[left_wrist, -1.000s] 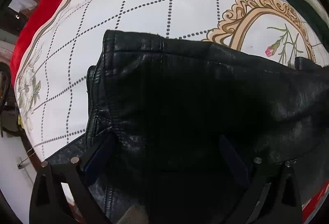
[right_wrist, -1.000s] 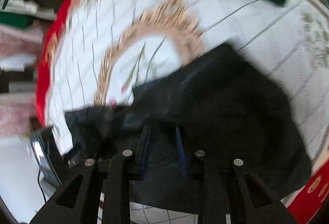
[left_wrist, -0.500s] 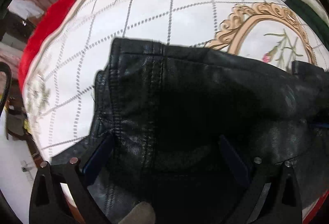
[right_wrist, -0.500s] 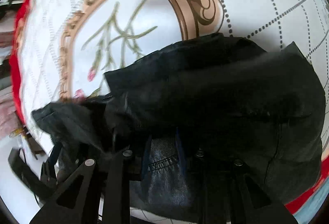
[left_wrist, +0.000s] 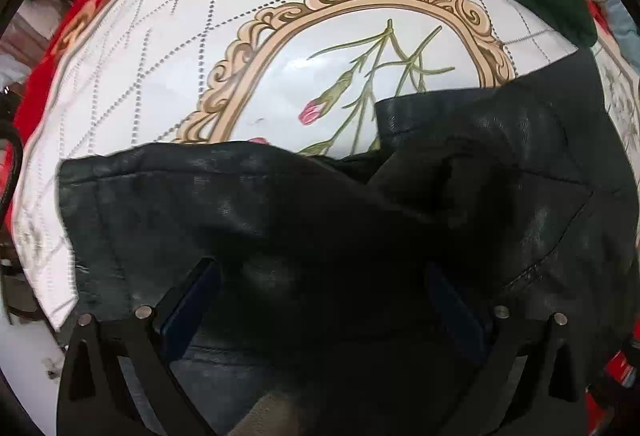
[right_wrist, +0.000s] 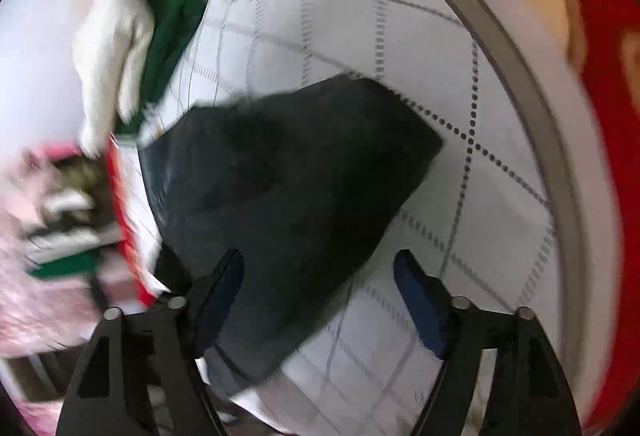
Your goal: Fold large clothes
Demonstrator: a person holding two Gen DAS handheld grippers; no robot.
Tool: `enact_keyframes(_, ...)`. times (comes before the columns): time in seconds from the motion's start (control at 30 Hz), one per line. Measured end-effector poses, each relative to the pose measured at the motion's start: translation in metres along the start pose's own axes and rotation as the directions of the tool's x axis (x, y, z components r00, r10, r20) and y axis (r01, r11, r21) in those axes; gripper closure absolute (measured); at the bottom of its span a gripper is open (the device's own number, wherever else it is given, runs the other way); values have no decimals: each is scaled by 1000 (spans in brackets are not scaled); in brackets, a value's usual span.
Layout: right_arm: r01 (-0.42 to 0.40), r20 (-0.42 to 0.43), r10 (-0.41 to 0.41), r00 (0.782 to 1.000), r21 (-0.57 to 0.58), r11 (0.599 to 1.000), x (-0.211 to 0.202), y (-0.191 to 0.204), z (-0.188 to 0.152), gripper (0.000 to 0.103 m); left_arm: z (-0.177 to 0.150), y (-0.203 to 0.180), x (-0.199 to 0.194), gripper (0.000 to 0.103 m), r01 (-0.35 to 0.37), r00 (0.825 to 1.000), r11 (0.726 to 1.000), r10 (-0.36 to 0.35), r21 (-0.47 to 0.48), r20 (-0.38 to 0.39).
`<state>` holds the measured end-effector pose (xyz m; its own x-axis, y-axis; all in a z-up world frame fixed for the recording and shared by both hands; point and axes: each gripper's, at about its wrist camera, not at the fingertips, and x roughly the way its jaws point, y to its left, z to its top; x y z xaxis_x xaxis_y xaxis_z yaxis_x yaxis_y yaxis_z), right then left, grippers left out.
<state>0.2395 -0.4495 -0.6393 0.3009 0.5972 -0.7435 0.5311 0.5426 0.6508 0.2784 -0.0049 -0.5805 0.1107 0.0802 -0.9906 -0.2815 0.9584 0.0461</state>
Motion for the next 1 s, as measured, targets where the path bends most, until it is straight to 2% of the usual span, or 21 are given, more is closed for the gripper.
enact_keyframes(0.07,-118,-1,118,993,9,993,26,-6,5,45,0,-3,-1,0,-6,1000,999,6,32,15)
enact_keyframes(0.23,-255,55,255,965,-10,967,65,12,12,45,4,-7,-3,0,-26,998,996,21,87,58)
enact_keyframes(0.27,-271,64,270,961,-4,963,68,14,9,56,6,-11,-4,0,-45,997,993,37,110,74)
enact_keyframes(0.3,-270,76,269,960,0,963,70,18,11,72,6,-16,-5,0,-69,994,989,57,135,91)
enact_keyframes(0.4,-291,113,291,950,-18,957,55,35,12,82,8,-36,-9,0,-137,985,967,111,215,132)
enact_keyframes(0.47,-290,132,295,946,-57,955,41,48,4,84,10,-49,-12,0,-108,989,966,81,233,122)
enact_keyframes(0.57,-252,173,275,946,-141,957,1,73,-9,85,10,-75,-17,0,-42,994,966,15,255,104)
enact_keyframes(0.67,-143,244,201,949,-237,961,-43,95,-22,85,16,-111,-13,0,57,994,958,-80,281,70)
enact_keyframes(0.77,-8,311,117,943,-331,944,-68,124,-29,85,26,-133,-2,0,209,976,941,-218,265,7)
enact_keyframes(0.83,75,348,68,935,-381,921,-76,145,-31,85,32,-143,0,0,266,962,926,-272,270,-17)
enact_keyframes(0.93,175,378,9,926,-449,876,-79,170,-38,85,41,-132,-5,0,304,952,927,-300,219,-52)
enact_keyframes(0.97,195,382,0,924,-473,859,-80,175,-46,85,42,-114,-11,0,325,946,931,-321,169,-48)
enact_keyframes(1.0,222,379,-11,925,-518,826,-76,191,-55,85,42,-92,-20,0,341,940,934,-340,110,-29)
